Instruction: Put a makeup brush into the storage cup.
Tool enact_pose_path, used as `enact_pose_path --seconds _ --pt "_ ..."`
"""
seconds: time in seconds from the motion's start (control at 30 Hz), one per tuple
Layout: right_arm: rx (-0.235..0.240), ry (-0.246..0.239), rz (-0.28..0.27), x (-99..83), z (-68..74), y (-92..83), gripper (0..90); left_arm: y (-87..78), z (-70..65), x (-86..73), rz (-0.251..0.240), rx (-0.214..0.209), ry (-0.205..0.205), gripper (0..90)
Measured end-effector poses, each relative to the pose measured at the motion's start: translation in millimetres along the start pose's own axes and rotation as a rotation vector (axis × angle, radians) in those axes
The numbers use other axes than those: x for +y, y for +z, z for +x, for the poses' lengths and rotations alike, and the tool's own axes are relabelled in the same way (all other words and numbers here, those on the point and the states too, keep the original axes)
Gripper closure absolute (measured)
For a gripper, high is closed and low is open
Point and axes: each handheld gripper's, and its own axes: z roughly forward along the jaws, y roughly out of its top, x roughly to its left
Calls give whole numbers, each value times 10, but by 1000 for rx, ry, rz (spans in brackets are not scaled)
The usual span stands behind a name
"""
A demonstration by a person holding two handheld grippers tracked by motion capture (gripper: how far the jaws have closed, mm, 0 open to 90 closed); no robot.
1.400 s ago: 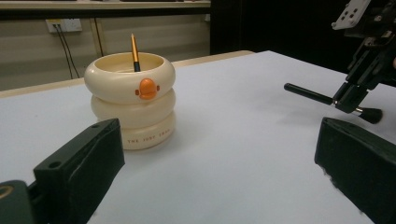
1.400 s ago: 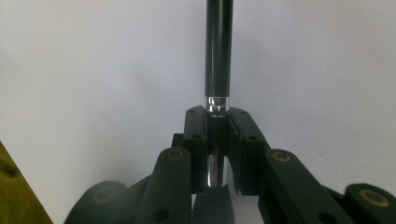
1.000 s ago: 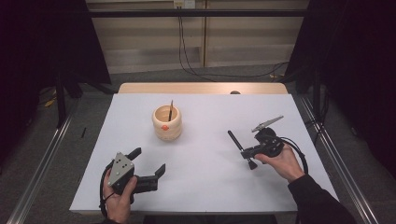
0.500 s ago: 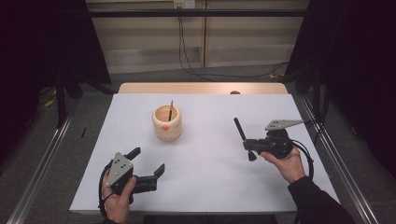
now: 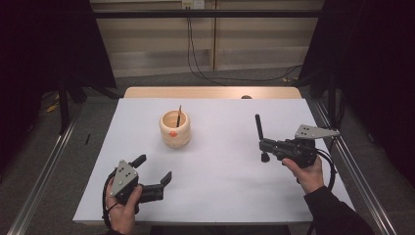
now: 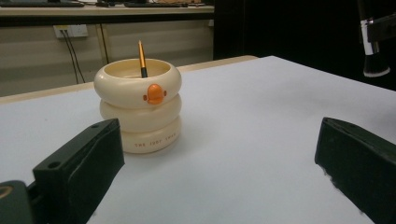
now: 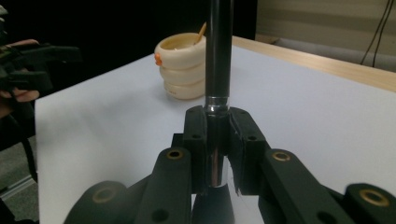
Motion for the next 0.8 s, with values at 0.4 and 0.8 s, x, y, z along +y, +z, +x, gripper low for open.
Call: enact_pose_path --seconds 0.4,0.8 --pt "57 -3 -90 52 -7 -125 788 -1 -6 -1 -15 -10 -21 13" --pt "144 -23 -74 69 68 -65 788 -3 -11 -1 -13 -13 -11 13"
